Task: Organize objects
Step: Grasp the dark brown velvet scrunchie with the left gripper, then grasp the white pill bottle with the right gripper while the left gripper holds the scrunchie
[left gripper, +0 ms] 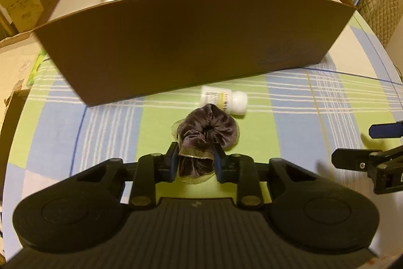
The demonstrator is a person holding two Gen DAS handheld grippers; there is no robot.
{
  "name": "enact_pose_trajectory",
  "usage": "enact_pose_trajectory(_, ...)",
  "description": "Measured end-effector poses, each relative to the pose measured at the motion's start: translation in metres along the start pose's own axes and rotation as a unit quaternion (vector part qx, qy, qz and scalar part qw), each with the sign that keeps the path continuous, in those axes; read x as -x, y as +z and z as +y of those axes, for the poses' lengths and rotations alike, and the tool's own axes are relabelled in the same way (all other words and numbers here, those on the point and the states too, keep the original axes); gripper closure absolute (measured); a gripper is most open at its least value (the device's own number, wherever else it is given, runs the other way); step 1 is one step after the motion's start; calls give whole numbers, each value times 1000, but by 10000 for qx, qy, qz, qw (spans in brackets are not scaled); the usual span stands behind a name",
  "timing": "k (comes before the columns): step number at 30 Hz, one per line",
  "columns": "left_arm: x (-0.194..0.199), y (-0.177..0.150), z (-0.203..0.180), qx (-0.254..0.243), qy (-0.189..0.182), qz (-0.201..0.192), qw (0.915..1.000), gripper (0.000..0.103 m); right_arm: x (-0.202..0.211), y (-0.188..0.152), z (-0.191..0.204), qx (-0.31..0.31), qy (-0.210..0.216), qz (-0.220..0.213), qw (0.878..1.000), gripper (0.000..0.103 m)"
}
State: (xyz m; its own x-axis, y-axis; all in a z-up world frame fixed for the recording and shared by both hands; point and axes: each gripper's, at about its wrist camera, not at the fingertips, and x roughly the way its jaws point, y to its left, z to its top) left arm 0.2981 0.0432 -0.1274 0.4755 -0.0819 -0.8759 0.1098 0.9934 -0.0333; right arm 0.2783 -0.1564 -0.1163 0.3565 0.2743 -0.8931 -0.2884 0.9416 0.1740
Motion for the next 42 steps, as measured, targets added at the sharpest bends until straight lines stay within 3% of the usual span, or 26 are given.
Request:
enact_pose_trajectory(15, 14, -4, 69, 934, 615, -99, 9937, 80, -22, 31, 67, 613, 517, -244, 9965, 17)
enact_pose_trajectory(28, 14, -4, 90, 1152, 570, -116, 9916, 80, -58, 59, 102, 35, 527, -168, 9985, 38)
enact_pose_trajectory(32, 12, -4, 93, 1153, 539, -100, 9918, 80, -66, 61, 108, 2, 425, -179, 9989, 40)
enact_pose_trajectory(37, 9, -3, 94, 1128, 512, -91, 9923, 79, -71, 60, 112, 108, 285, -259, 9992, 55)
enact_pose_trajectory(42, 8, -2, 94, 1092, 505, -78, 9927, 79, -71, 58, 112, 329, 314, -310, 9985, 59)
